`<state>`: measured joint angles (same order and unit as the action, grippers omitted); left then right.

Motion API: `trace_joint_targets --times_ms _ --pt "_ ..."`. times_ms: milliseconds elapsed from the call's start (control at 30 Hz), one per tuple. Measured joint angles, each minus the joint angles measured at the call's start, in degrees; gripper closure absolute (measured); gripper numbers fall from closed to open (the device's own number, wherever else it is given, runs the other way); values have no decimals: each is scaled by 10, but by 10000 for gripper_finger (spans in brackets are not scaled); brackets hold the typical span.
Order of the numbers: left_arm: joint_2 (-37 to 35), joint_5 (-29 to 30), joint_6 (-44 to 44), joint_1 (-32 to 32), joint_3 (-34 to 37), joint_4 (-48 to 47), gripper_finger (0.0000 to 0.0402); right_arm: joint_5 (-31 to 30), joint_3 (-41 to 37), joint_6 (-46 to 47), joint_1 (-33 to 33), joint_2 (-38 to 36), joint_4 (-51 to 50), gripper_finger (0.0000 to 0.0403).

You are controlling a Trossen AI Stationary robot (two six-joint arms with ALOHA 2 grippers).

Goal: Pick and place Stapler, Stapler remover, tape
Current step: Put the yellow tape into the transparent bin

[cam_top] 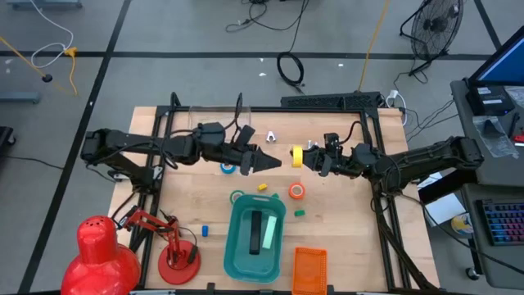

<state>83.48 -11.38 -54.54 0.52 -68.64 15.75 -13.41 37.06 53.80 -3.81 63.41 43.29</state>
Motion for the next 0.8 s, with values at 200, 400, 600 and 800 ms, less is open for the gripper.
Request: trace_joint_targets --times_ms 200,400,600,800 --pt "0 9 30 -1 0 9 248 13 0 1 0 0 24 369" --pt "2 39 15 0 0 39 226 13 0 47 0 0 24 362" --pt "42 11 -54 14 0 136 220 11 0 53 0 0 24 367" --pt "95 -6 -113 11 0 207 220 6 0 49 -1 0 22 365"
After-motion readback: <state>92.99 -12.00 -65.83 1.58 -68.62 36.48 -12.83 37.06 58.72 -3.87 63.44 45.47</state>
